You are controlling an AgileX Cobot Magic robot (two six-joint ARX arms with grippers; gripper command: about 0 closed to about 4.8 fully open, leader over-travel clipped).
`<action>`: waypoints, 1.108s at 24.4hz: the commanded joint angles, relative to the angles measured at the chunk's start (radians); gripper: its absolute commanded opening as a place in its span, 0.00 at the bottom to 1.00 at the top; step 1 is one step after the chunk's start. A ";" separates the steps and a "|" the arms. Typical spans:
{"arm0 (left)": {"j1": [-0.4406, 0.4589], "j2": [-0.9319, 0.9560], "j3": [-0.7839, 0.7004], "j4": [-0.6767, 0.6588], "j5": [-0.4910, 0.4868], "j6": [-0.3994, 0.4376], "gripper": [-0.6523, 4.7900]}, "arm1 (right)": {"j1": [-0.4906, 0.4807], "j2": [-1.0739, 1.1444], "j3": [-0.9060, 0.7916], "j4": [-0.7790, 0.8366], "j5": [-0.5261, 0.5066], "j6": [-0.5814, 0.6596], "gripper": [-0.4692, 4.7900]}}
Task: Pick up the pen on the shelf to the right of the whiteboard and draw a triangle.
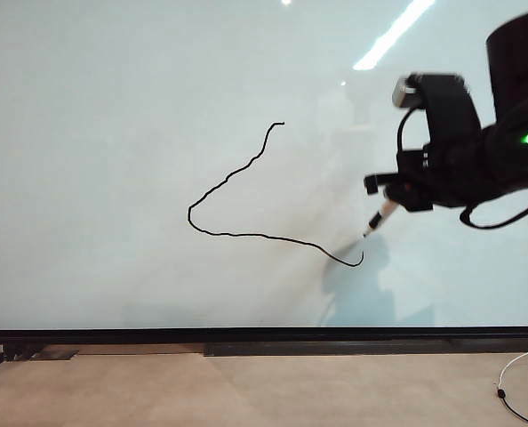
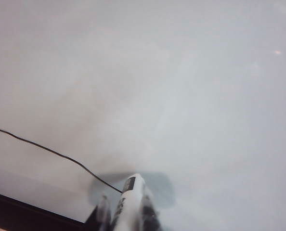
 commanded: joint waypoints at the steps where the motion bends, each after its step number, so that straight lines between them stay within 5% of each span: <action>1: 0.000 0.000 0.004 0.008 0.000 0.000 0.11 | 0.025 -0.085 -0.045 -0.020 -0.003 0.025 0.08; 11: 0.000 0.000 0.004 0.008 0.000 0.000 0.11 | 0.161 -0.272 -0.074 -0.063 0.016 0.006 0.08; 20: 0.000 0.000 0.004 0.008 0.000 0.000 0.11 | 0.164 -0.175 0.146 -0.093 -0.051 -0.018 0.08; 27: 0.000 0.000 0.004 0.008 0.000 0.000 0.11 | 0.177 -0.174 0.164 -0.062 -0.052 -0.037 0.08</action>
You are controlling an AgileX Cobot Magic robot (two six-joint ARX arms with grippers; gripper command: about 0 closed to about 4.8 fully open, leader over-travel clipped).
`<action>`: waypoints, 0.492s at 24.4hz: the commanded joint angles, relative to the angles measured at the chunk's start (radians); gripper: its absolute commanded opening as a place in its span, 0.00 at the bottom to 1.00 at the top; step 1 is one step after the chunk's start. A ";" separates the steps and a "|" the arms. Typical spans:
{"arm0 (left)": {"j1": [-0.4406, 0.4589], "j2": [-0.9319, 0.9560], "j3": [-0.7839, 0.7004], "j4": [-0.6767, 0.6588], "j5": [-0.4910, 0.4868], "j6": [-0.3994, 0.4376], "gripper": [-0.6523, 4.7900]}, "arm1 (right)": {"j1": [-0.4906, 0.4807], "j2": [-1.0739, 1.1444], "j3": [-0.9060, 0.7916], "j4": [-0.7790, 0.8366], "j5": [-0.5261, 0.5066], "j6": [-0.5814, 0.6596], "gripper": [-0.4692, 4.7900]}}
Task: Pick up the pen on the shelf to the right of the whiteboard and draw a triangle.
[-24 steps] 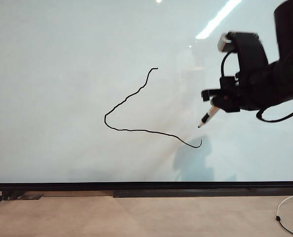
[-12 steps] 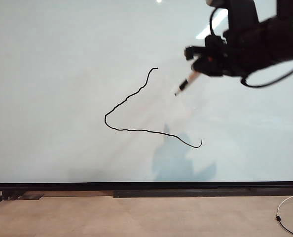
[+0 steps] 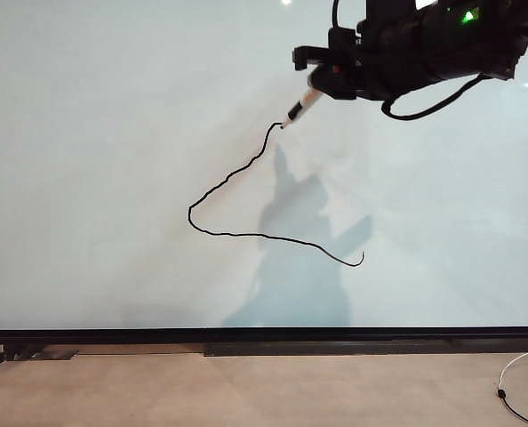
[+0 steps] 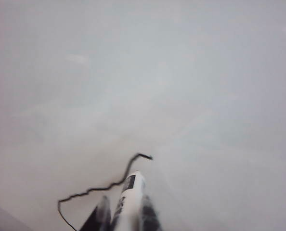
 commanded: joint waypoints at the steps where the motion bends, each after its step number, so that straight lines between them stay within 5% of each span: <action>1: 0.000 0.000 0.004 0.008 0.000 0.000 0.11 | 0.003 -0.004 0.005 0.041 -0.004 -0.008 0.08; 12: 0.000 0.000 0.004 0.008 0.000 0.000 0.11 | 0.003 -0.003 0.061 0.009 0.004 -0.053 0.08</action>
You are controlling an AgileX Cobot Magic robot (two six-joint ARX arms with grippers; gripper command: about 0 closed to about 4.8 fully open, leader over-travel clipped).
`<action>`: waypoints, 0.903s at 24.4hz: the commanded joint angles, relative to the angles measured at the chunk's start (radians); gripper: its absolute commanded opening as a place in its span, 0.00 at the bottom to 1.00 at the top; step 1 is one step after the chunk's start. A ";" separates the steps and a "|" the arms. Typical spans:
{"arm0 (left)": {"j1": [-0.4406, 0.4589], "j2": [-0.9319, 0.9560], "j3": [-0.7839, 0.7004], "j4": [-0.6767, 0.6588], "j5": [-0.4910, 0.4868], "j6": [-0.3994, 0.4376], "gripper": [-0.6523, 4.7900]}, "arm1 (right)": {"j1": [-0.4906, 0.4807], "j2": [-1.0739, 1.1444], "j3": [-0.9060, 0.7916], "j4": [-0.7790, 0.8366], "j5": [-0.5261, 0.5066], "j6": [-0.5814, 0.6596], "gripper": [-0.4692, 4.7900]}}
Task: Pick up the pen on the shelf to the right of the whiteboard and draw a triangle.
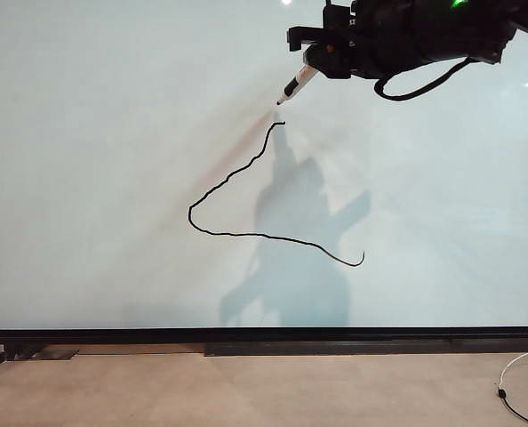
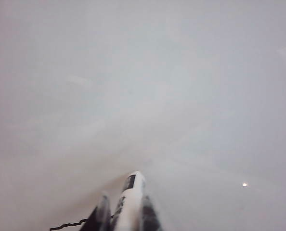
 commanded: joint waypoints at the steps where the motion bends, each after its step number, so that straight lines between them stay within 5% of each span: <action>1: 0.000 0.000 0.004 0.008 0.000 0.000 0.11 | -0.002 -0.003 0.018 -0.021 0.005 -0.013 0.08; 22: 0.000 0.000 0.004 0.008 0.000 0.000 0.11 | -0.009 0.035 0.018 -0.023 0.051 -0.021 0.08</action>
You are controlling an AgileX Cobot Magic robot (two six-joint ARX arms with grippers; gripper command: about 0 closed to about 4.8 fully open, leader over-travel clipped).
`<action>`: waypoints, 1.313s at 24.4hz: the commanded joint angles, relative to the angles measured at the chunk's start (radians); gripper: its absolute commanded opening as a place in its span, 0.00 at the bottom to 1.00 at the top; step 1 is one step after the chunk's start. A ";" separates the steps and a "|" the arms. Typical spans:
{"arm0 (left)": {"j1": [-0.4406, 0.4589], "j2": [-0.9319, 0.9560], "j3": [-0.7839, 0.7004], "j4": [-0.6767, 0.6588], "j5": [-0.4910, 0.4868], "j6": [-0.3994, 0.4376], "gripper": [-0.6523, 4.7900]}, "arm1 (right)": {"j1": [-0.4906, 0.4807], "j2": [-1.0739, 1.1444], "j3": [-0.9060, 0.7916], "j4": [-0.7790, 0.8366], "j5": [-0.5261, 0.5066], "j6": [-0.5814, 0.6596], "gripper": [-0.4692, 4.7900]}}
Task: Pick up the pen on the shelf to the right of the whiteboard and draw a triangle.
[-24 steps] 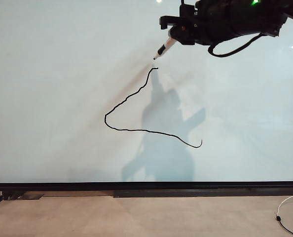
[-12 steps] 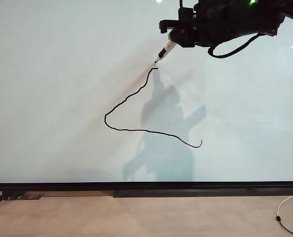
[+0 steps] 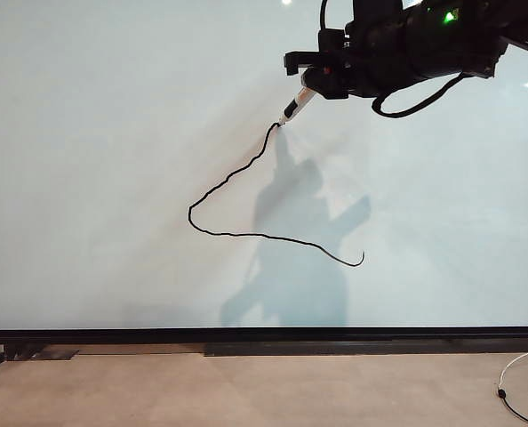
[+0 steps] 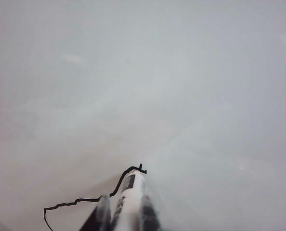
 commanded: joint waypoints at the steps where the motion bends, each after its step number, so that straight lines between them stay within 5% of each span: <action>1: 0.000 0.000 0.004 0.008 0.000 0.000 0.11 | 0.001 -0.003 0.004 0.016 0.037 -0.007 0.08; 32: 0.000 0.000 0.004 0.008 0.000 0.000 0.11 | 0.002 -0.003 -0.041 0.028 0.143 0.061 0.08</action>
